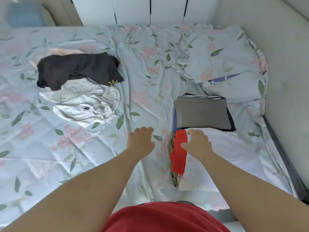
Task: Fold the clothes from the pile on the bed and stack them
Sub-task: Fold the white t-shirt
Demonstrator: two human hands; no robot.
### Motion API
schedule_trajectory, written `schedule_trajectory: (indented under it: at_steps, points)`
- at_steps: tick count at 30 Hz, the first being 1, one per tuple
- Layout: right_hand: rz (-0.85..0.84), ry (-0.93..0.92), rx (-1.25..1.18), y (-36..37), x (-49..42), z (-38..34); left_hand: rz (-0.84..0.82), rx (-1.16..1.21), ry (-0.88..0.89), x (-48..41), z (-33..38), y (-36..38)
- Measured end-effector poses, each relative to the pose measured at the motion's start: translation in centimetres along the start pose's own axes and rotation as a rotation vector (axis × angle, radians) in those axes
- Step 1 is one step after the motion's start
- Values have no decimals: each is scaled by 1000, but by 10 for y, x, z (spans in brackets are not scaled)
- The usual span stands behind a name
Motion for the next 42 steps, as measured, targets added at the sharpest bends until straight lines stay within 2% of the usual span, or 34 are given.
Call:
schedule_trajectory:
  at_steps: [7,16,24,33,38,40,42]
  points:
    - [-78,-139,-14,67,22,-147,-28,-40,-80,46,-142,-16]
    - [-190,-99,-32,161,65,-302,-138,-18,-96,109,-314,-32]
    - [-223,-4,-19,194,51,-359,-180,47,-63,90,-389,-30]
    - [-226,45,0,230,-40,-386,-256,165,-97,0,-431,19]
    - [-142,-22,-58,256,-107,-407,-264,372,-292,-48,-462,63]
    - [-82,-71,-52,264,-133,-416,-197,553,-478,-67,-474,79]
    - [-81,-131,-66,275,-156,-424,-62,797,-753,-82,-486,94]
Point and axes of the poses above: each hand's wrist, its own x-axis away from the middle knuckle, its own y-axis out of the palm, z = x × y, the point moved 5 cm from there along -x, towards the middle knuckle, and after that the axes turned 7 degrees about y, right-handed, at the moved point
